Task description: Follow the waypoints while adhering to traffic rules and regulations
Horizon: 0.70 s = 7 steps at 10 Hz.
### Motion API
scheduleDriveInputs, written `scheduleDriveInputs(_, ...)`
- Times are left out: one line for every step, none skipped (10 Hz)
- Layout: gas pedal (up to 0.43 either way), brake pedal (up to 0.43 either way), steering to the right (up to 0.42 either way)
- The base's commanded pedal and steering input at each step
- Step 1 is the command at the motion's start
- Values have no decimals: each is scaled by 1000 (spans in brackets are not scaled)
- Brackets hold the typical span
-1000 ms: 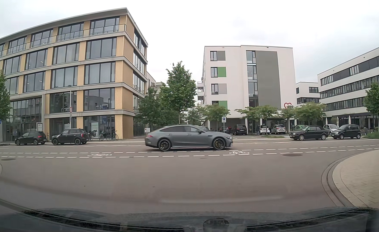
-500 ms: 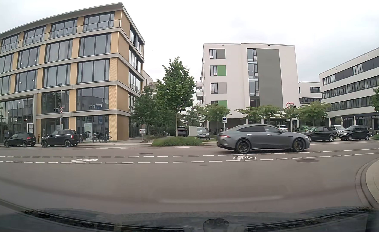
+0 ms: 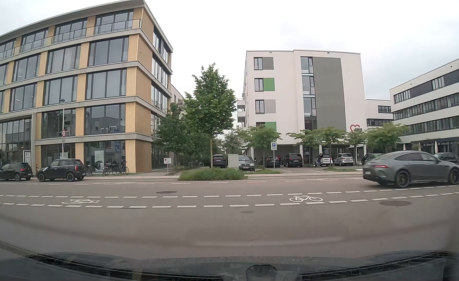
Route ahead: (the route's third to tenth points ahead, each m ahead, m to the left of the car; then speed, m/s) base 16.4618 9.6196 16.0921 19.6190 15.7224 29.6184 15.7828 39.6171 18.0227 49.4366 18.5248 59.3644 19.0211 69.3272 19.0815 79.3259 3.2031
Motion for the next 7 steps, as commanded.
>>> scheduleDriveInputs(0,177,-4)
scheduleDriveInputs(0,177,-4)
scheduleDriveInputs(0,183,-4)
scheduleDriveInputs(0,183,-5)
scheduleDriveInputs(0,183,-6)
scheduleDriveInputs(0,189,-6)
scheduleDriveInputs(0,183,-6)
